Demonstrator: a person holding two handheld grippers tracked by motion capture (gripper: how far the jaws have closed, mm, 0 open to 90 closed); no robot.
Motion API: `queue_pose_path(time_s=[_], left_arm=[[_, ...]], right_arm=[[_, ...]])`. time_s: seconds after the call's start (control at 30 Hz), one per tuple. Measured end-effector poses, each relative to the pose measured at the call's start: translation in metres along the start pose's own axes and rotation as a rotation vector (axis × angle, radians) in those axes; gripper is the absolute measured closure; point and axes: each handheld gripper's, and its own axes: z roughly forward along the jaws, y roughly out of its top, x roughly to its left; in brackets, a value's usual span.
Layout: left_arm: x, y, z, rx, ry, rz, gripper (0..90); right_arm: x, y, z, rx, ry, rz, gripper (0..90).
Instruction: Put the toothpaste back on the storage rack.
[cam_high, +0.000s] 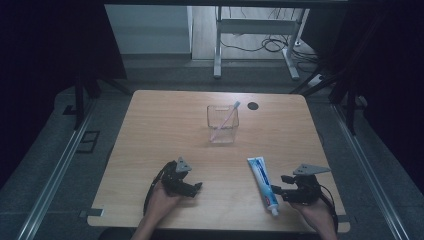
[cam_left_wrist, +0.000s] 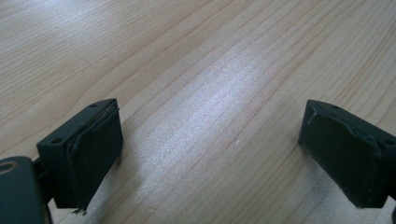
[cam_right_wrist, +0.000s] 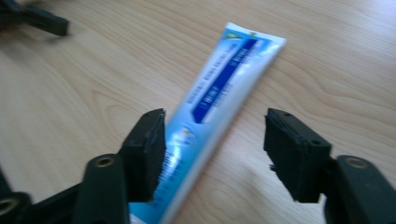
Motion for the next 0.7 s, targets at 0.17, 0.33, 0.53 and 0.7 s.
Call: queue_pose_path(time_s=[0.17, 0.33, 0.53, 0.7], left_arm=[[0.0, 0.0, 0.0, 0.0, 0.0, 0.0, 6.3], [0.0, 0.0, 0.0, 0.001, 0.0, 0.0, 6.3], [0.0, 0.0, 0.0, 0.0, 0.0, 0.0, 6.3], [0.0, 0.0, 0.0, 0.0, 0.0, 0.0, 6.3]], right_arm=[[0.012, 0.007, 0.002, 0.003, 0.05, -0.026, 57.5], [0.025, 0.011, 0.007, 0.033, 0.124, -0.047, 71.9], [0.035, 0.008, 0.018, 0.076, 0.18, -0.055, 78.5], [0.038, 0.003, 0.024, 0.105, 0.176, -0.063, 79.5]])
